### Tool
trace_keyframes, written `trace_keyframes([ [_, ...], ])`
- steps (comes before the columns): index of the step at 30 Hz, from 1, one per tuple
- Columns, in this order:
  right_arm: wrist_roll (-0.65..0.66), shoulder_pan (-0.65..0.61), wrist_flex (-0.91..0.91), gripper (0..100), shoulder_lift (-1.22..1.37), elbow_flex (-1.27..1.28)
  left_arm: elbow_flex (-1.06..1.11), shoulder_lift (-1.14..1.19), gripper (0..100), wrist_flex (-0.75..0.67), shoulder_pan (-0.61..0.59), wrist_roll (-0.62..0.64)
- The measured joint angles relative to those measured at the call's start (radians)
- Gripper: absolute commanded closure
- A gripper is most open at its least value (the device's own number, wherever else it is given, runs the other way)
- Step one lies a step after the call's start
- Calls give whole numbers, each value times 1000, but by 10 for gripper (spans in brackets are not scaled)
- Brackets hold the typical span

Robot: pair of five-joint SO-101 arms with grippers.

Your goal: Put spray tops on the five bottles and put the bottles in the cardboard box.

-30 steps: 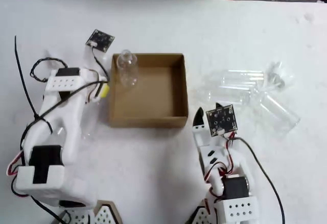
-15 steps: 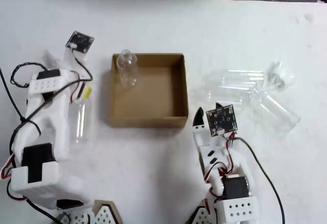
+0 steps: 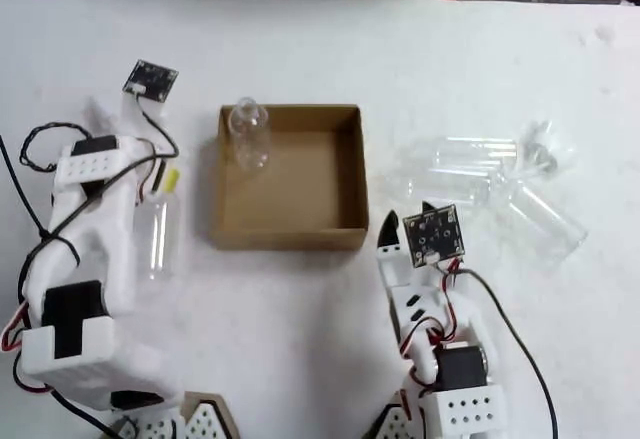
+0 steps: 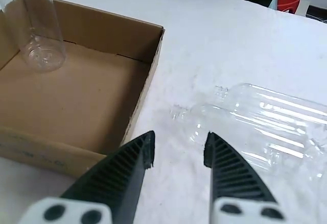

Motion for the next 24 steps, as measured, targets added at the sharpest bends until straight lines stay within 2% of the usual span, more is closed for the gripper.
trace_keyframes([
  [5,0,0,0,854,0,0,0,0,806,71,25,2],
  [9,0,0,0,854,0,0,0,0,805,112,35,60],
  [24,0,0,0,854,0,0,-37,12,808,124,37,123],
])
